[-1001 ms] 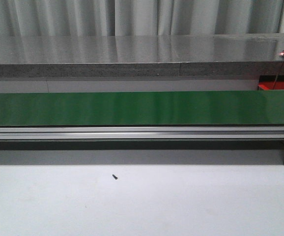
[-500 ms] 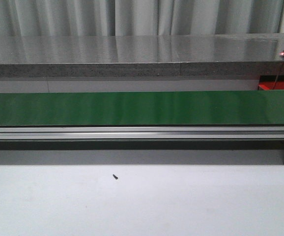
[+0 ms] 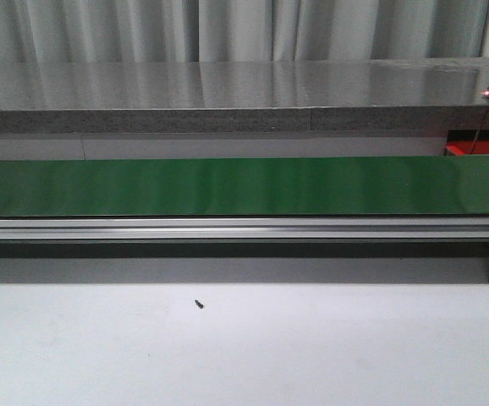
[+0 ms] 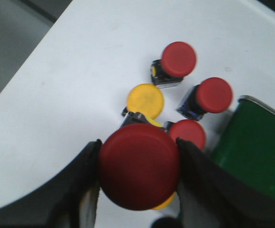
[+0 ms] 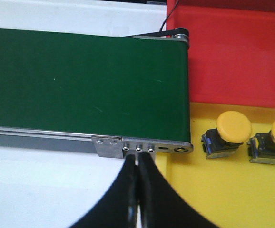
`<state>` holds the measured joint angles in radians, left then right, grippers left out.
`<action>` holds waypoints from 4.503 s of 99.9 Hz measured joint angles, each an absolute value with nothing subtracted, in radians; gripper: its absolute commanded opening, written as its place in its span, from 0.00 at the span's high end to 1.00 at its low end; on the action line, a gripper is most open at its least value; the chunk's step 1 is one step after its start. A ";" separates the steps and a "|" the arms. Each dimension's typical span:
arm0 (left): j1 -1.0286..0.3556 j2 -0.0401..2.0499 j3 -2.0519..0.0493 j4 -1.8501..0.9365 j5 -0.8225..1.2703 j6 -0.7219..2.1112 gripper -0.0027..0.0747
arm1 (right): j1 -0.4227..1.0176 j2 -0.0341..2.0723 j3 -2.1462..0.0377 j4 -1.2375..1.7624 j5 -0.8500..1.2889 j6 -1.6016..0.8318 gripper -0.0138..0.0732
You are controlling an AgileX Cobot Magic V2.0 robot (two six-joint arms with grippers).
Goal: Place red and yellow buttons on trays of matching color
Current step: 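Lower the red button onto the belt start and open the left gripper, then grasp a yellow button from the cluster with the left gripper, then place the yellow button on the belt start and release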
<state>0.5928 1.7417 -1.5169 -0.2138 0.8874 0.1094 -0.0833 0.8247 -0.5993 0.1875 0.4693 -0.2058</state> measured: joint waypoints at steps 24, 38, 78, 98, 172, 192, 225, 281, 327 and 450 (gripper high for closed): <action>0.419 1.728 -1.519 -0.219 0.919 0.121 0.76 | -0.083 0.825 -0.599 0.187 0.469 -0.204 0.92; 0.370 1.755 -1.519 -0.220 0.926 0.123 0.76 | -0.083 0.825 -0.599 0.187 0.469 -0.205 0.92; 0.326 1.841 -1.519 -0.224 0.963 0.131 0.56 | -0.083 0.825 -0.599 0.187 0.469 -0.205 0.92; 0.326 1.845 -1.519 -0.260 0.979 0.170 0.22 | -0.083 0.825 -0.599 0.187 0.469 -0.205 0.92; 0.603 1.709 -1.521 -0.356 0.912 0.257 0.24 | -0.083 0.825 -0.599 0.187 0.469 -0.205 0.92; 0.620 1.836 -1.521 -0.349 0.855 0.224 0.24 | -0.083 0.825 -0.599 0.187 0.469 -0.205 0.92; 0.620 1.984 -1.521 -0.349 0.754 0.137 0.24 | -0.083 0.825 -0.599 0.187 0.469 -0.205 0.92; 0.620 2.073 -1.521 -0.411 0.654 0.130 0.47 | -0.083 0.825 -0.599 0.187 0.469 -0.205 0.92; 0.620 2.052 -1.521 -0.385 0.669 0.130 0.76 | -0.083 0.825 -0.599 0.187 0.469 -0.205 0.92; 0.302 1.788 -1.365 -0.372 0.783 0.260 0.25 | -0.083 0.825 -0.599 0.187 0.469 -0.205 0.92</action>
